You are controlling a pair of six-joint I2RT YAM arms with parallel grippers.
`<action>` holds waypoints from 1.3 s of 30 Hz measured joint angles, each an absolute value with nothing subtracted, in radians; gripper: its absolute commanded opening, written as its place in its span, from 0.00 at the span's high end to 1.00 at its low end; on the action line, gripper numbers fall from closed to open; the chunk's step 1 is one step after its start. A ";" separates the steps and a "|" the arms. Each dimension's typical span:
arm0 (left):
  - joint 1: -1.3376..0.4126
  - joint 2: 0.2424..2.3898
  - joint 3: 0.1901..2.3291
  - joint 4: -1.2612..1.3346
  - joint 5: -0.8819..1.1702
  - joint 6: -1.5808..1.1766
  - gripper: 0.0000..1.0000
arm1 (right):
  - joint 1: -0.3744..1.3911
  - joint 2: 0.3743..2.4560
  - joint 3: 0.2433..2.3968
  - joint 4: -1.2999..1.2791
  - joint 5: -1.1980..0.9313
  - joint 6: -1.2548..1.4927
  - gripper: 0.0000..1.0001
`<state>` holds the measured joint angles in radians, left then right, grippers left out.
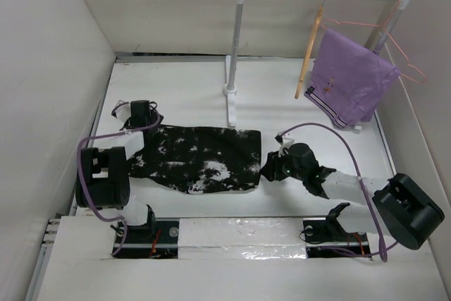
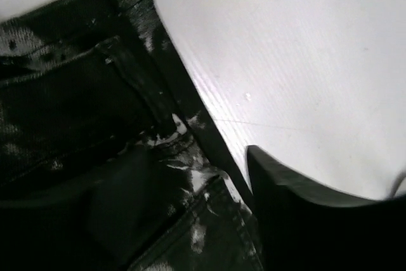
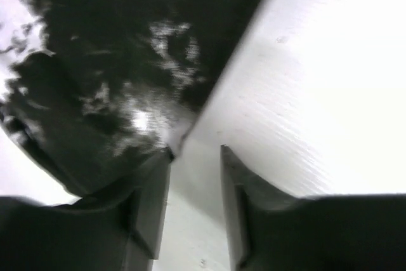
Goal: Place the trousers on the hanger
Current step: Fold the trousers at the center of the board, then pick up the hanger from the clothesline.
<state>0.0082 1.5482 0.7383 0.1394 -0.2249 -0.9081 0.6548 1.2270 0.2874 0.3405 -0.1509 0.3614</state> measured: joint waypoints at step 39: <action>-0.758 1.063 0.501 0.532 -0.152 -0.443 0.51 | 0.295 1.290 1.355 -0.191 0.301 0.091 0.07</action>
